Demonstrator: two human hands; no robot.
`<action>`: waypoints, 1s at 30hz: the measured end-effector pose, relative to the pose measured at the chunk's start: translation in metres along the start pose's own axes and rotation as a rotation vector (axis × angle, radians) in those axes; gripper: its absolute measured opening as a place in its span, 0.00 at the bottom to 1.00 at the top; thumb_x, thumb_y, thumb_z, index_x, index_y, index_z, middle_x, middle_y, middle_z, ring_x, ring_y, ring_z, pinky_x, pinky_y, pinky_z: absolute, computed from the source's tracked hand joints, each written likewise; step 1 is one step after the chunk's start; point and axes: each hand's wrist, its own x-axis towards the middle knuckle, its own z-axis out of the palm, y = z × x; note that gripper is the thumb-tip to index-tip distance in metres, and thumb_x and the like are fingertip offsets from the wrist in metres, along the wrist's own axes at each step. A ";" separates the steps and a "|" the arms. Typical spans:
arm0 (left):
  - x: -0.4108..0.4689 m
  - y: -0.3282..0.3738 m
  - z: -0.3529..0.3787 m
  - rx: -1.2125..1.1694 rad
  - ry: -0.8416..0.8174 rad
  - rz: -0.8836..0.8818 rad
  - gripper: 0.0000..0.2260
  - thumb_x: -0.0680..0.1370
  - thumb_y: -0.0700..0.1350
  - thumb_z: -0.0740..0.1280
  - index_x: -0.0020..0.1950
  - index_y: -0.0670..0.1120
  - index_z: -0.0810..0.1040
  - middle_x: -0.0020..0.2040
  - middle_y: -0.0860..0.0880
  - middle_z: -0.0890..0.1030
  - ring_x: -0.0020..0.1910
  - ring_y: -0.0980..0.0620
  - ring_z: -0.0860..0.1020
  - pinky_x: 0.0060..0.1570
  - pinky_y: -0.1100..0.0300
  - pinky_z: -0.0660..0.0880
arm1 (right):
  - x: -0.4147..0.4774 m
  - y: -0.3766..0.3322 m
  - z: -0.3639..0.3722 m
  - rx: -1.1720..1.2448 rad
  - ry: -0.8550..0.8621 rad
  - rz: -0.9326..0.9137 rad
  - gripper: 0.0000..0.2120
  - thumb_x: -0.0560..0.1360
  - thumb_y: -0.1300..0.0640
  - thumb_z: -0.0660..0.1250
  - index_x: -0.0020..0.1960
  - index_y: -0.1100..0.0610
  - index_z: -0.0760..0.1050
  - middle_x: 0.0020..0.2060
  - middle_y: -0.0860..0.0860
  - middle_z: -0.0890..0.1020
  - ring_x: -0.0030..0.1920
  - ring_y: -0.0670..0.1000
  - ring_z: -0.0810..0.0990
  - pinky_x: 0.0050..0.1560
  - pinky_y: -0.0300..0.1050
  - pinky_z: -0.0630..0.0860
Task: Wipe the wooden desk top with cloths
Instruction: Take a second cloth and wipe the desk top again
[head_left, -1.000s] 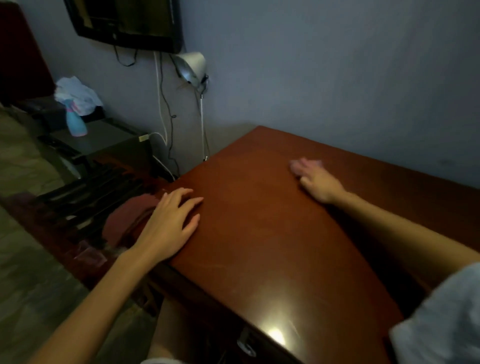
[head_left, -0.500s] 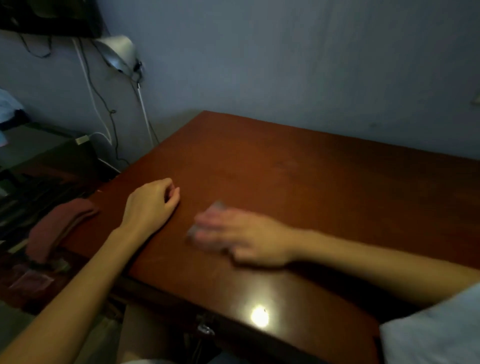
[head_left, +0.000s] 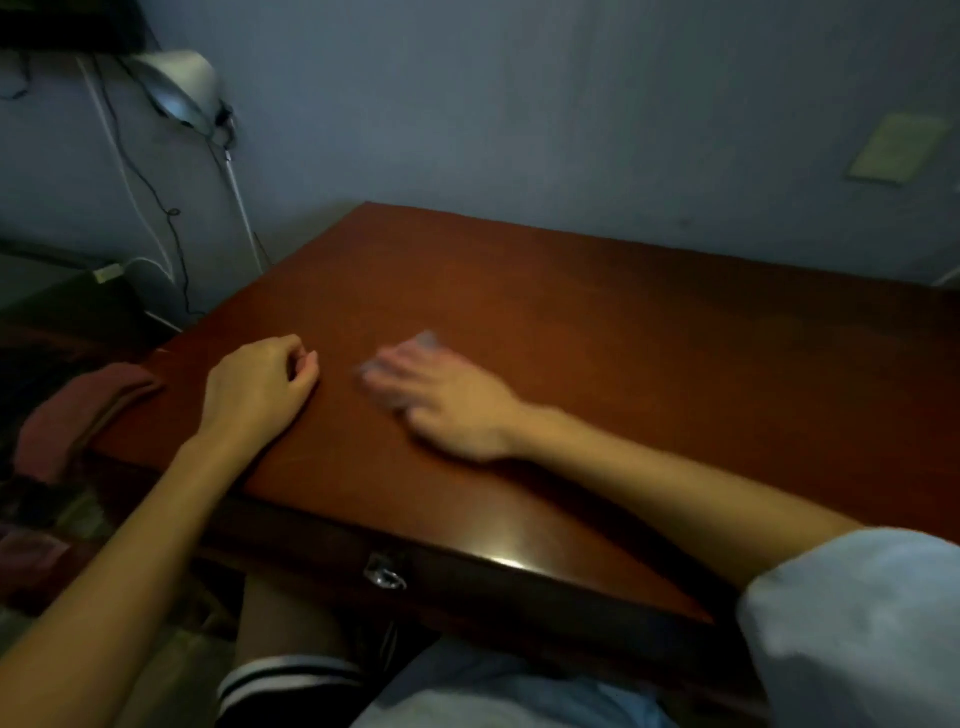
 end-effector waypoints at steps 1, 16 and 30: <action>0.000 0.000 0.000 -0.001 0.008 -0.005 0.12 0.79 0.49 0.62 0.38 0.45 0.74 0.35 0.44 0.78 0.35 0.42 0.76 0.31 0.56 0.64 | -0.015 -0.034 0.003 -0.011 0.006 -0.089 0.26 0.80 0.53 0.54 0.77 0.51 0.55 0.77 0.53 0.54 0.77 0.53 0.49 0.73 0.43 0.43; -0.028 0.075 0.009 -0.223 -0.135 0.258 0.12 0.78 0.54 0.62 0.37 0.50 0.73 0.34 0.50 0.77 0.38 0.41 0.77 0.36 0.54 0.70 | -0.302 -0.001 -0.044 -0.076 0.606 1.132 0.21 0.80 0.59 0.53 0.71 0.47 0.68 0.72 0.49 0.66 0.75 0.49 0.57 0.75 0.47 0.50; -0.055 0.034 -0.020 -0.275 0.015 0.172 0.12 0.78 0.51 0.64 0.36 0.48 0.72 0.30 0.51 0.74 0.35 0.42 0.76 0.33 0.56 0.65 | -0.097 -0.084 0.011 -0.022 0.316 0.915 0.27 0.80 0.51 0.51 0.76 0.61 0.55 0.76 0.61 0.54 0.77 0.58 0.50 0.76 0.50 0.45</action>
